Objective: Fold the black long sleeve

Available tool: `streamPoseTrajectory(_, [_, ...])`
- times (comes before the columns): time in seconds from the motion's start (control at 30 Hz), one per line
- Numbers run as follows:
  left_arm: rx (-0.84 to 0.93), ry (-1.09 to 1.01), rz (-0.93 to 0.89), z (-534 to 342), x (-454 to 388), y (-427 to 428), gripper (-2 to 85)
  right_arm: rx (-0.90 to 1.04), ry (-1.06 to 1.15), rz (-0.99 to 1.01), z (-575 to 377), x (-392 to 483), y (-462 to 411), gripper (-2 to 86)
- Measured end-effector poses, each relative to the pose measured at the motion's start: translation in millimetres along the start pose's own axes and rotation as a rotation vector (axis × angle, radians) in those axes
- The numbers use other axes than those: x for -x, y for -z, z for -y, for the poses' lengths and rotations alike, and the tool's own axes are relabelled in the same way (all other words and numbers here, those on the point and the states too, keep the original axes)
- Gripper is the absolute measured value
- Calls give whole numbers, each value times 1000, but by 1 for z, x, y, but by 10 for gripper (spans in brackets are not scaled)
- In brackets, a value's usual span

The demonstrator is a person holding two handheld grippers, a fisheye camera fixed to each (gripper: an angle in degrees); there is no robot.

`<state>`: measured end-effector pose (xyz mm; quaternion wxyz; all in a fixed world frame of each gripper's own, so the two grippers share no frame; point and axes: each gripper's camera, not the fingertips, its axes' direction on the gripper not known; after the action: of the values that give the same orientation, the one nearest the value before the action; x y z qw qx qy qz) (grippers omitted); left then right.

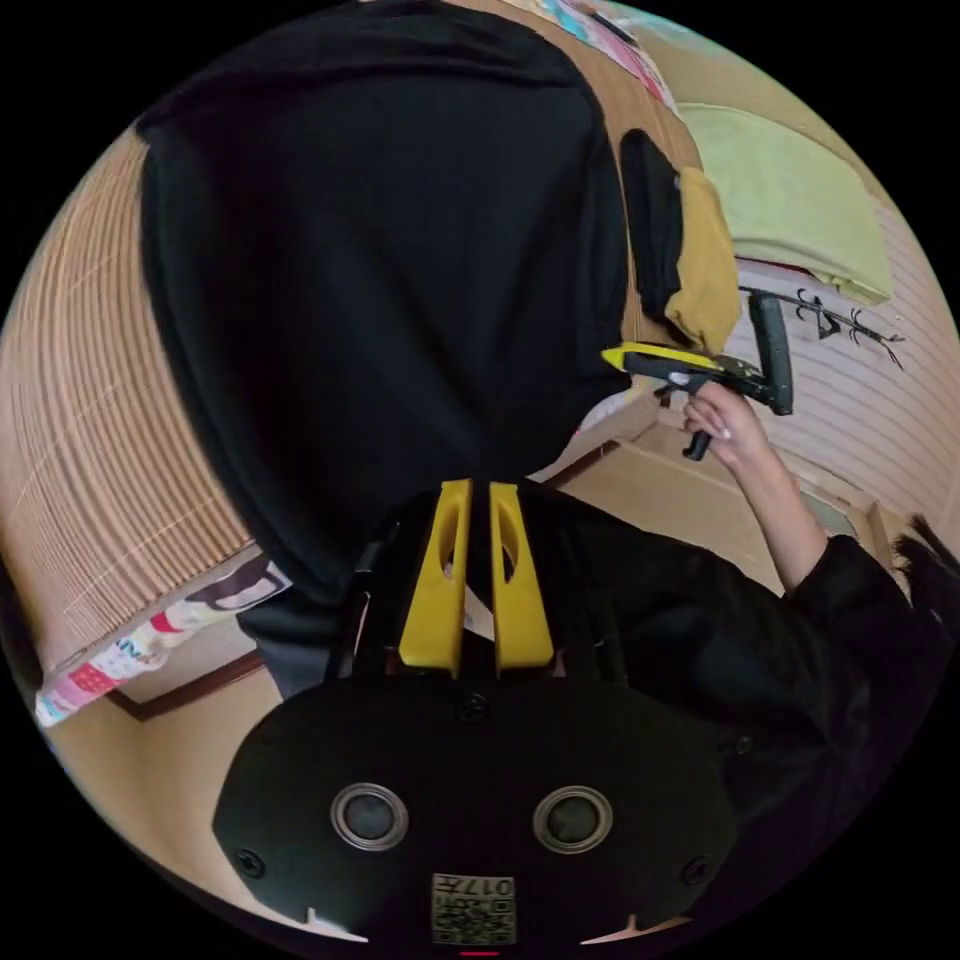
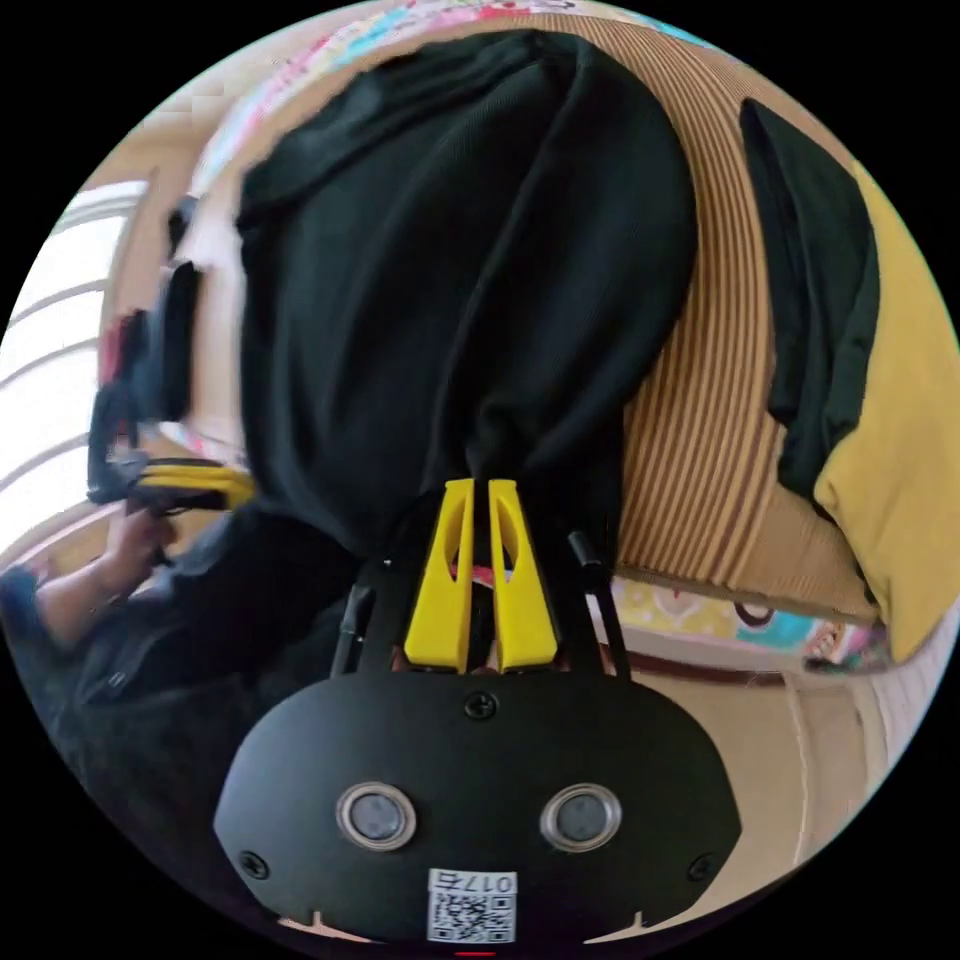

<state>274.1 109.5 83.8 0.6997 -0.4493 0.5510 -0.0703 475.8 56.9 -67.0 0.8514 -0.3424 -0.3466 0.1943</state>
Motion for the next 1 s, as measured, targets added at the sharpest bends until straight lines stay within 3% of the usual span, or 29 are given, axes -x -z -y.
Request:
streamPoseTrajectory(0.07, [-61,54,8,-6,24,22,38,-238,113,360,-27,-14,85,33])
streamPoseTrajectory(0.2, [-128,118,4,-14,47,42,37,-633,156,570,-98,-70,197,29])
streamPoseTrajectory(0.3, [-157,147,-14,-22,56,44,36,-927,-187,530,-173,-150,232,25])
streamPoseTrajectory(0.37, [-158,168,-14,-26,59,39,36,-1198,-602,467,-246,-192,219,20])
streamPoseTrajectory(0.47, [-138,175,-19,-28,59,31,36,-1403,-811,614,-303,-200,177,21])
streamPoseTrajectory(0.7, [-118,180,-23,-19,53,28,34,-1220,-814,539,-288,-171,142,90])
streamPoseTrajectory(0.87, [-134,156,-19,-7,48,39,31,-1122,-802,249,-258,-146,189,117])
streamPoseTrajectory(1.0, [-162,164,-32,-8,53,47,31,-923,-824,293,-230,-161,203,98])
